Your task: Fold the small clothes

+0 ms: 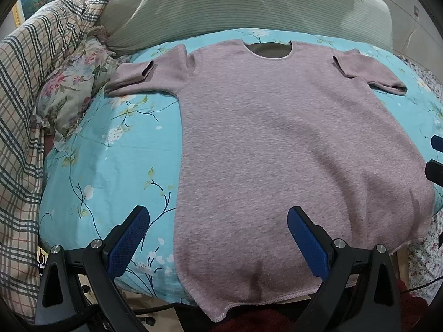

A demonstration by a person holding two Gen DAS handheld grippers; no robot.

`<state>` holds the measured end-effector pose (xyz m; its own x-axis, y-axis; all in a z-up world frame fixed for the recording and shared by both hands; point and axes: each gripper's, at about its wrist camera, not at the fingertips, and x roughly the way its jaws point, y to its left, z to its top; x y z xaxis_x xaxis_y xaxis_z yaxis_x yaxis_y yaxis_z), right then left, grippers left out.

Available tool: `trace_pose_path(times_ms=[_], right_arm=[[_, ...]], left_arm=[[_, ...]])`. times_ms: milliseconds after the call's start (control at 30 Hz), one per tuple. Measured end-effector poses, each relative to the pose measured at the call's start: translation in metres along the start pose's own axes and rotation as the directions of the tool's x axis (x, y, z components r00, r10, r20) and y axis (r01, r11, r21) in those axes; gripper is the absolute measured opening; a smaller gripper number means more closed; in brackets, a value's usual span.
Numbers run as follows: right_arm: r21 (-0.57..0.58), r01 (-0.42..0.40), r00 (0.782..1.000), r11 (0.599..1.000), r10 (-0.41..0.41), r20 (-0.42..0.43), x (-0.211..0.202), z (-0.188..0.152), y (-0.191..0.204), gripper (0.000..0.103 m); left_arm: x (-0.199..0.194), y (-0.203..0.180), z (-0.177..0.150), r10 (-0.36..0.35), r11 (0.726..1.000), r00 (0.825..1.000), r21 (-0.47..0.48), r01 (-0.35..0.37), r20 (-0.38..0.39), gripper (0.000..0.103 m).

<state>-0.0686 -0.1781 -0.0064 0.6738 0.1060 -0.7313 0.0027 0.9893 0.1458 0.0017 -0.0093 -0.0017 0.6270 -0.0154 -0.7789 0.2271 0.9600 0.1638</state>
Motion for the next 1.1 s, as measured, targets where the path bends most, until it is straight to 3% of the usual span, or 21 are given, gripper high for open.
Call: trace_pose_path(times_ms=[567, 800, 867, 900, 967, 1100], right_arm=[[0.020, 0.012, 1.000, 1.000, -0.012, 0.004, 0.025, 0.043, -0.033, 0.100], [0.045, 0.058, 0.997, 0.997, -0.060, 0.043, 0.055, 0.094, -0.079, 0.100], [0.019, 0.116, 0.990, 0.993, -0.118, 0.079, 0.065, 0.119, -0.092, 0.096], [0.003, 0.138, 0.987, 0.990, -0.138, 0.079, 0.076, 0.131, -0.098, 0.089], [0.002, 0.164, 0.985, 0.986, -0.164, 0.050, 0.102, 0.154, -0.113, 0.080], [0.018, 0.195, 0.981, 0.981, -0.194, -0.023, 0.155, 0.185, -0.142, 0.075]], left_arm=[[0.029, 0.007, 0.026, -0.089, 0.995, 0.996, -0.050, 0.088, -0.007, 0.100], [0.050, 0.022, 0.058, -0.087, 0.992, 0.996, -0.095, 0.087, 0.007, 0.100], [0.054, 0.021, 0.069, -0.079, 0.993, 0.997, -0.085, 0.080, 0.011, 0.100], [0.055, 0.020, 0.072, -0.076, 0.994, 0.997, -0.080, 0.077, 0.016, 0.100], [0.060, 0.018, 0.080, -0.071, 0.995, 0.997, -0.069, 0.072, 0.019, 0.100], [0.070, 0.012, 0.093, -0.085, 0.994, 0.996, -0.063, 0.086, 0.010, 0.100]])
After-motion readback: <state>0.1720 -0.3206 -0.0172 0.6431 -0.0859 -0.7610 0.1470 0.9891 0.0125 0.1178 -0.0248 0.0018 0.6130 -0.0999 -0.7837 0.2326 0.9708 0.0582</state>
